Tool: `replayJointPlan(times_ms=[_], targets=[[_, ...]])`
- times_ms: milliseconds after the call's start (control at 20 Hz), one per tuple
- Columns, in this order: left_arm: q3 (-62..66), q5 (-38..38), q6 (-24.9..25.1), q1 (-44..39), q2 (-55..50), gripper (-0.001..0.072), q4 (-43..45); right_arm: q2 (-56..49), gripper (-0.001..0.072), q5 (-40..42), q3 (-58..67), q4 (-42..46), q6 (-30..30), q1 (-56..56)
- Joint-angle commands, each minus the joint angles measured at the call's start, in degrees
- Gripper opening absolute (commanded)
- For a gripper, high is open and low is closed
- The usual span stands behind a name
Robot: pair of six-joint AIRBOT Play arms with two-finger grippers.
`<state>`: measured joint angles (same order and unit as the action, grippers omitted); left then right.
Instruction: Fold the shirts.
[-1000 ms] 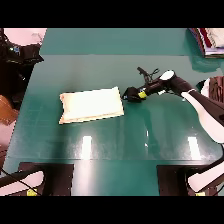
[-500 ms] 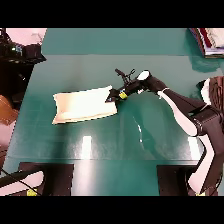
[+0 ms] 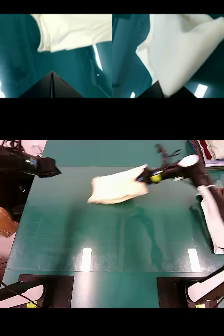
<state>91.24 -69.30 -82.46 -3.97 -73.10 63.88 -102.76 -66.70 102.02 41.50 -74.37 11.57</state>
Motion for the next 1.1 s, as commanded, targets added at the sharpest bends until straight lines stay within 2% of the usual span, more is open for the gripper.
replayJointPlan(times_ms=[0,200,300,450,750,1050], targets=[[0.0,4.1,0.0,-6.6,0.0,0.0025,0.0,6.3,0.0015,0.0,0.3,8.7,-1.7,-13.8],[0.0,5.9,0.0,-11.7,0.0,0.0025,0.0,8.6,0.0014,2.1,0.3,8.6,-1.4,-29.2],[0.0,5.9,0.0,-13.5,0.0,0.0025,0.0,8.5,0.0014,2.7,0.4,8.0,0.6,-36.0],[0.0,5.9,-0.1,-15.3,0.0,0.0025,0.0,8.5,0.0014,5.8,0.4,7.9,1.2,-42.3],[0.0,5.8,-1.7,-15.3,0.0,0.0026,-0.4,8.5,0.0014,8.6,2.3,5.7,2.8,-45.3],[0.0,5.8,-1.5,-15.3,0.0,0.0026,-0.4,9.1,0.0014,2.8,17.5,3.2,3.5,-45.4]])
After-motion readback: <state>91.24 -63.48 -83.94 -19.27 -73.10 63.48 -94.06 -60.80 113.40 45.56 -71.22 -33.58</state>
